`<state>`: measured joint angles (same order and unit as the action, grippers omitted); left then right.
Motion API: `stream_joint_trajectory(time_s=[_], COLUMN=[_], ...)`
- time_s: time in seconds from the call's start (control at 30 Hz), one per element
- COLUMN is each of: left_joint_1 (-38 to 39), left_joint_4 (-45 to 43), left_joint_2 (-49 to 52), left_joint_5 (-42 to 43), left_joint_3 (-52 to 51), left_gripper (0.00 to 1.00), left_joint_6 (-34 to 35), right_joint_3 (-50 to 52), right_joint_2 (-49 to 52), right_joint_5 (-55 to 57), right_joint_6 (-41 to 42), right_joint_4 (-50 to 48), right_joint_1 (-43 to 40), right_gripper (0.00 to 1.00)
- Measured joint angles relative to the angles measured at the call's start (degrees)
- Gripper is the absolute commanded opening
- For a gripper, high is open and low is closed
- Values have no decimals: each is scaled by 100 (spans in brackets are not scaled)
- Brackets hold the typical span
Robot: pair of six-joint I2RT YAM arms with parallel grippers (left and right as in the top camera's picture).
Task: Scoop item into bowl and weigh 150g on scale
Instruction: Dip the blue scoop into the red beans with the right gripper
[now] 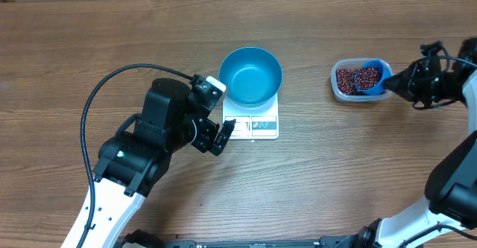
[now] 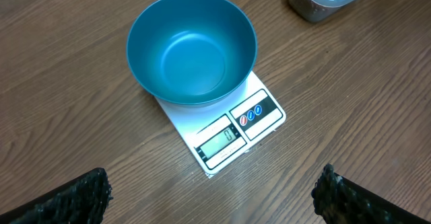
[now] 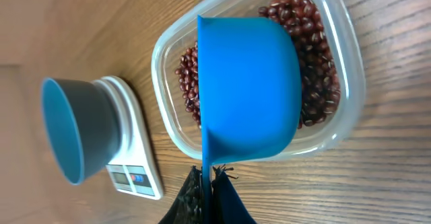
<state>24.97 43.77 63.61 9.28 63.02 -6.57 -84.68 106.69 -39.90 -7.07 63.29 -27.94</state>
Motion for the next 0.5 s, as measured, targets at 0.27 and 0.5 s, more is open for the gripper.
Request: stream_joint_trajectory(time_s=[0.27,0.5], left_joint_1=[0,0], left_joint_4=[0,0], left_joint_2=[0,0], left_joint_5=[-2,-2], left_joint_3=[0,0], left_gripper=[99,100], left_joint_6=[2,0], right_joint_3=[0,0], right_joint_2=[37,37], right_joint_5=[-815,-1108], right_joint_6=[4,-24], right_joint_4=[225,402], right_joint_1=[-393,-470], right_gripper=[4,4])
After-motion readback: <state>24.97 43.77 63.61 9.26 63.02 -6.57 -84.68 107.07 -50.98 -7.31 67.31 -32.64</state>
